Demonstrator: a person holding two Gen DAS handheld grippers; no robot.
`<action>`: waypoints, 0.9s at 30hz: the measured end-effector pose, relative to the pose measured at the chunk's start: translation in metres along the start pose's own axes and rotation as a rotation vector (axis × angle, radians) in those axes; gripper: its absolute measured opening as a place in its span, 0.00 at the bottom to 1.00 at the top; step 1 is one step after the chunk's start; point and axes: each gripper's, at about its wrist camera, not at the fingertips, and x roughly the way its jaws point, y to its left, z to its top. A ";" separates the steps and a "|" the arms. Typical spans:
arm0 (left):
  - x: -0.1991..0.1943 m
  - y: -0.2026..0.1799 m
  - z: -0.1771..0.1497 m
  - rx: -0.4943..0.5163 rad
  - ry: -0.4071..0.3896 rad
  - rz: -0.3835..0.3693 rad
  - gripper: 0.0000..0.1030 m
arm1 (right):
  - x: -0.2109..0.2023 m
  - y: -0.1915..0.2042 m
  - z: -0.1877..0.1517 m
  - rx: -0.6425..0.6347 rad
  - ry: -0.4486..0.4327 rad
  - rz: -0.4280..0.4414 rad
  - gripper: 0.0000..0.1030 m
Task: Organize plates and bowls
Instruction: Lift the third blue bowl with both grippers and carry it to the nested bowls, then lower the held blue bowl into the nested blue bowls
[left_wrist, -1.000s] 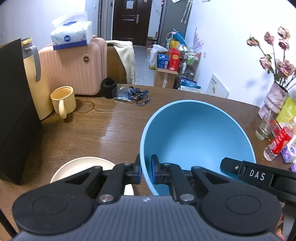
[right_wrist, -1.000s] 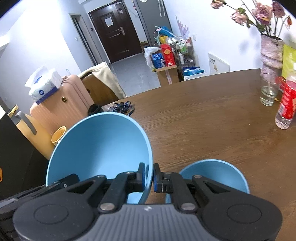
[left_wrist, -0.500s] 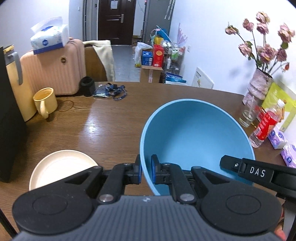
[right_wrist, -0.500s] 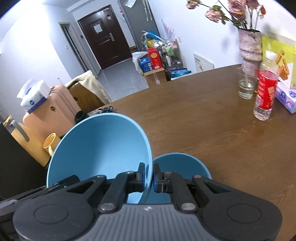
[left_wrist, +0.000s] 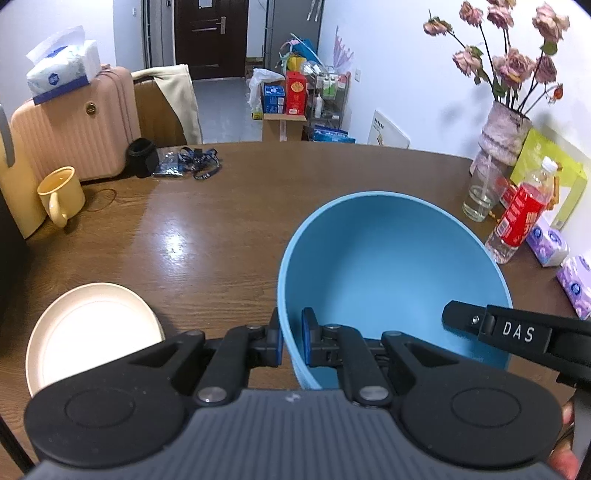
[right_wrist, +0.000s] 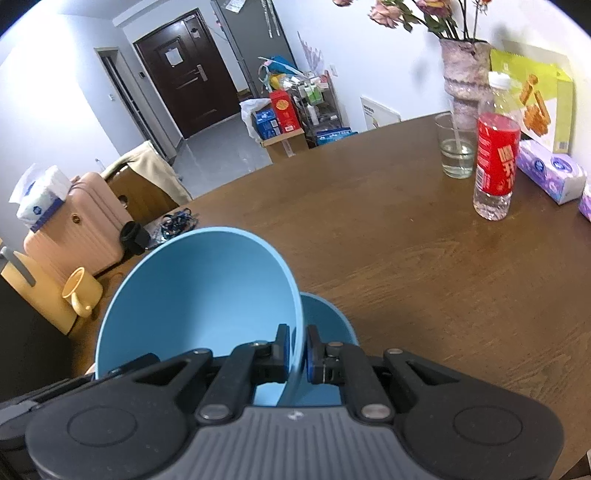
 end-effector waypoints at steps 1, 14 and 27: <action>0.003 -0.002 -0.001 0.003 0.004 0.000 0.10 | 0.002 -0.003 0.000 0.002 0.003 -0.003 0.08; 0.029 -0.015 -0.011 0.025 0.038 0.010 0.10 | 0.023 -0.019 -0.005 0.000 0.025 -0.025 0.08; 0.045 -0.015 -0.016 0.020 0.052 0.001 0.11 | 0.030 -0.013 -0.012 -0.084 0.010 -0.063 0.08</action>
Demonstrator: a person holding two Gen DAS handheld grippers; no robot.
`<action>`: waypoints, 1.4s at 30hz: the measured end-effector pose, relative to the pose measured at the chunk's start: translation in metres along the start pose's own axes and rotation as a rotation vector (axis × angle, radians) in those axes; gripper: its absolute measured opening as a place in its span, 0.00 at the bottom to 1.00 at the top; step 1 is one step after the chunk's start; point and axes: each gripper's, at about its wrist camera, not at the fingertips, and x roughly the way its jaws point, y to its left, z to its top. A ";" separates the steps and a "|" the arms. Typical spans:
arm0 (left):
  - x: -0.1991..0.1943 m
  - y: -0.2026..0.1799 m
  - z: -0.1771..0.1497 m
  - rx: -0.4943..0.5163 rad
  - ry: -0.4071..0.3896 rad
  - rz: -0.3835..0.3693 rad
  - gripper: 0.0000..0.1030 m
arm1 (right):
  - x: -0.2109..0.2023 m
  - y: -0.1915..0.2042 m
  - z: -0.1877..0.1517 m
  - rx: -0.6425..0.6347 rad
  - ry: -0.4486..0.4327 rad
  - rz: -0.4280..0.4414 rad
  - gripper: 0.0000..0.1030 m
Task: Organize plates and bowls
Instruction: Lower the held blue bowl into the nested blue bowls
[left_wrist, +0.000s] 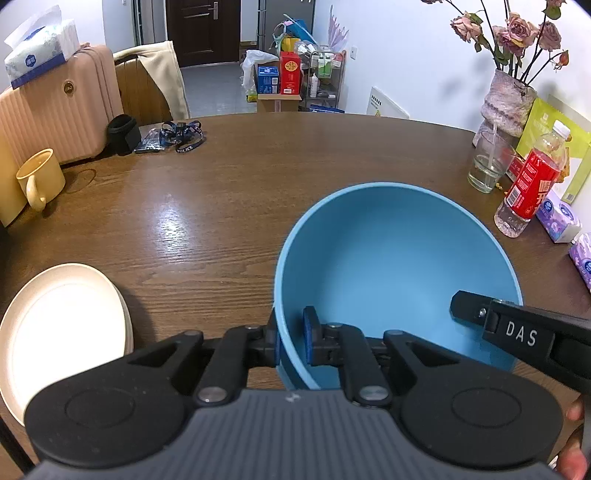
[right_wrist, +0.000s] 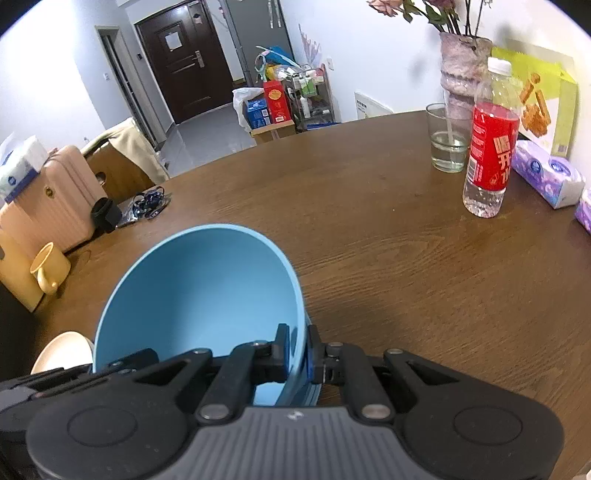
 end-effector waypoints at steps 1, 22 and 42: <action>0.000 0.000 0.000 -0.001 -0.001 -0.002 0.11 | -0.001 0.000 0.000 -0.006 -0.001 0.000 0.08; 0.004 0.007 -0.007 -0.020 -0.012 -0.020 0.10 | -0.004 0.010 -0.007 -0.089 -0.038 -0.046 0.09; 0.008 0.009 -0.009 -0.007 -0.063 -0.018 0.10 | 0.000 0.018 -0.010 -0.142 -0.061 -0.074 0.09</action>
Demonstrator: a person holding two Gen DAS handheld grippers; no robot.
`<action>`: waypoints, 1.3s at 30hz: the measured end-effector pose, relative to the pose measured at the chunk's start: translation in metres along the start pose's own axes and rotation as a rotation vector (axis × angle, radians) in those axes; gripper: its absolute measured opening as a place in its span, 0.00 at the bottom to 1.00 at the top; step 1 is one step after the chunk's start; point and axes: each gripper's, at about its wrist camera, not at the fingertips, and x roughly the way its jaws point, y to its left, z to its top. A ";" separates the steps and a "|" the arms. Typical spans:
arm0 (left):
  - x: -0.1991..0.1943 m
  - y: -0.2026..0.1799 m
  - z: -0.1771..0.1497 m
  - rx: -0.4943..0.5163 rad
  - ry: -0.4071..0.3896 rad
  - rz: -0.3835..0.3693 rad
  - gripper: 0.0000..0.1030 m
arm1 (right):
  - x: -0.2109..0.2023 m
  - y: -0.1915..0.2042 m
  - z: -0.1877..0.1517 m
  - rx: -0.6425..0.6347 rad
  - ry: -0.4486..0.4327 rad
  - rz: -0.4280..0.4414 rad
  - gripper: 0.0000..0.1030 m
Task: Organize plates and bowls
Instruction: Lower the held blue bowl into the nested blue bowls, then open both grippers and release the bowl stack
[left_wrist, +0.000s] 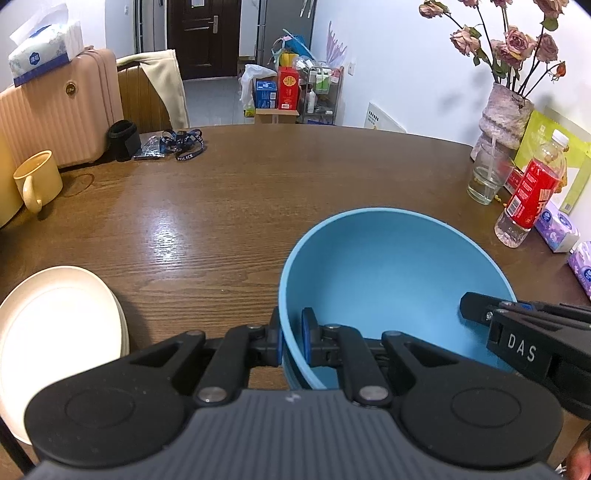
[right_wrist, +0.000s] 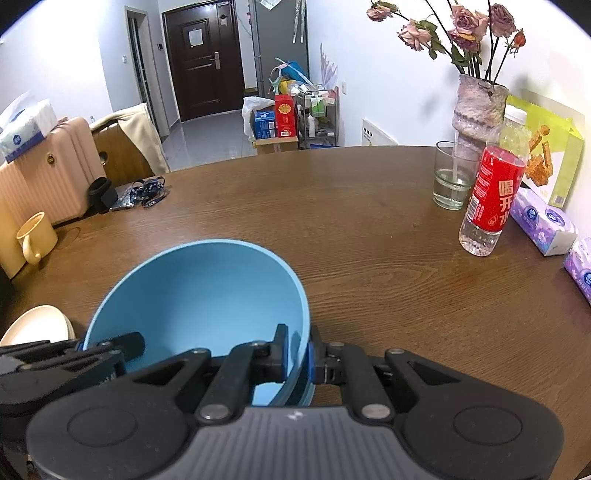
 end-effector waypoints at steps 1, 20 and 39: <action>0.001 0.000 0.000 0.002 0.000 0.004 0.10 | 0.000 0.000 0.000 0.001 0.001 0.001 0.09; 0.002 0.004 -0.005 -0.010 0.002 0.006 0.13 | -0.013 -0.015 -0.005 0.026 -0.004 0.042 0.14; -0.005 0.002 -0.009 0.001 -0.026 0.001 0.10 | -0.016 -0.022 -0.019 0.084 -0.050 0.083 0.07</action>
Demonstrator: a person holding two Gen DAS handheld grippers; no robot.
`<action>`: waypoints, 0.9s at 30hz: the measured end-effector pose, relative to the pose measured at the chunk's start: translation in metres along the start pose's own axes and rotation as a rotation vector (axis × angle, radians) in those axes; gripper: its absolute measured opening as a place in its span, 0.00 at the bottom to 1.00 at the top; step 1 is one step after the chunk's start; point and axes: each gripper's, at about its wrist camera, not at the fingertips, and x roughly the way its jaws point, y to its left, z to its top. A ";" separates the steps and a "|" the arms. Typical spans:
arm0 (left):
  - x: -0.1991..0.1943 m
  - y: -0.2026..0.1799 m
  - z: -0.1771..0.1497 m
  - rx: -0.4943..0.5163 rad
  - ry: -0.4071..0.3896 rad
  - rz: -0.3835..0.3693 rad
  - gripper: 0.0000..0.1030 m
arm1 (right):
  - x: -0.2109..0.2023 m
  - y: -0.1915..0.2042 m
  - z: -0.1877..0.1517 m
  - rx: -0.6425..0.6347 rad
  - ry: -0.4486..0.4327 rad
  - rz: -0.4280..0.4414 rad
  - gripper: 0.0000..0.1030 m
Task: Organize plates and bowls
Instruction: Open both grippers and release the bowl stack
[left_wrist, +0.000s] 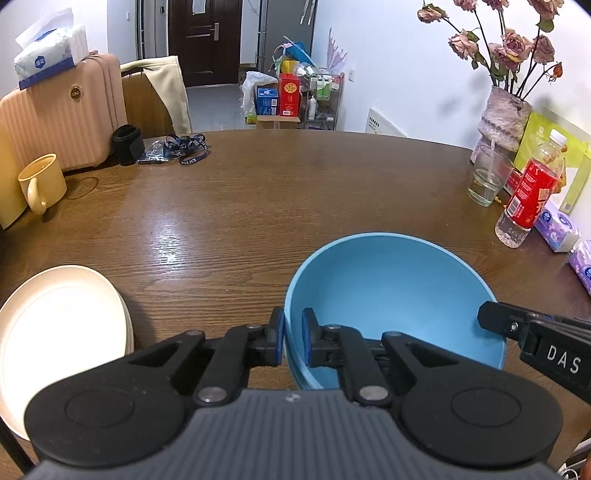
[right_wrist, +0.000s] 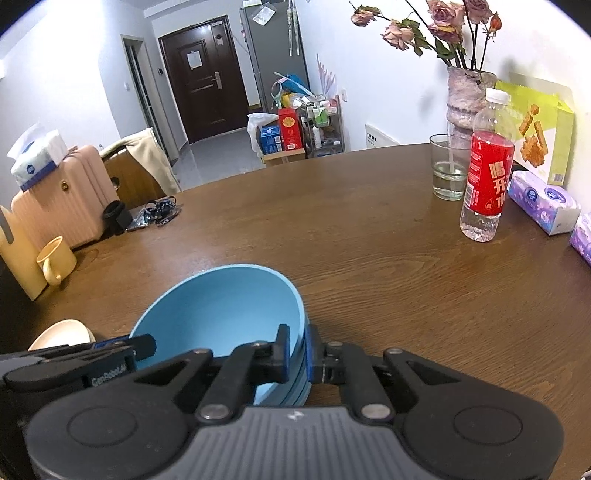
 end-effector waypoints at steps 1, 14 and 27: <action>0.000 0.001 0.000 -0.003 0.001 -0.006 0.12 | -0.001 -0.001 0.000 0.004 0.000 0.005 0.08; -0.041 0.015 -0.009 -0.024 -0.124 -0.025 0.93 | -0.036 -0.018 -0.012 0.043 -0.105 0.055 0.87; -0.087 0.026 -0.052 -0.061 -0.245 -0.030 1.00 | -0.068 -0.017 -0.062 0.017 -0.179 0.089 1.00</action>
